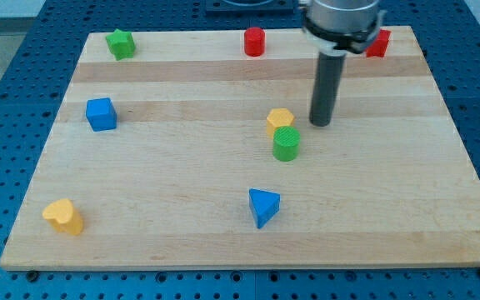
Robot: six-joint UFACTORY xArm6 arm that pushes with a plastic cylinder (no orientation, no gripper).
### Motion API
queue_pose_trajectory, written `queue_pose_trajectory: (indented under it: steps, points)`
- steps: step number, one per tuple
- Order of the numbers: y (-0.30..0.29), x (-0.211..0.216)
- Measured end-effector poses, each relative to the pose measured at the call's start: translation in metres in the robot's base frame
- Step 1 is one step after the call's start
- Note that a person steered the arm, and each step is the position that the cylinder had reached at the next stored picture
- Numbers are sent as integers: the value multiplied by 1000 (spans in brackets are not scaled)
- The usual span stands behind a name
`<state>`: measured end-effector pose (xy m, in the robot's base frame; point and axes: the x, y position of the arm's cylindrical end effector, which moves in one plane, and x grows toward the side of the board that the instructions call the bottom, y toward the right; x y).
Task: Point your arm at the red star
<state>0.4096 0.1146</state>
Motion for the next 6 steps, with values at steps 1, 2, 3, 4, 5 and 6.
queue_pose_trajectory:
  steps: [1,2,3,4,5,6]
  points:
    - [48,-12]
    - [95,-45]
    - [130,-79]
    - [152,-105]
    - [167,-136]
    - [171,-171]
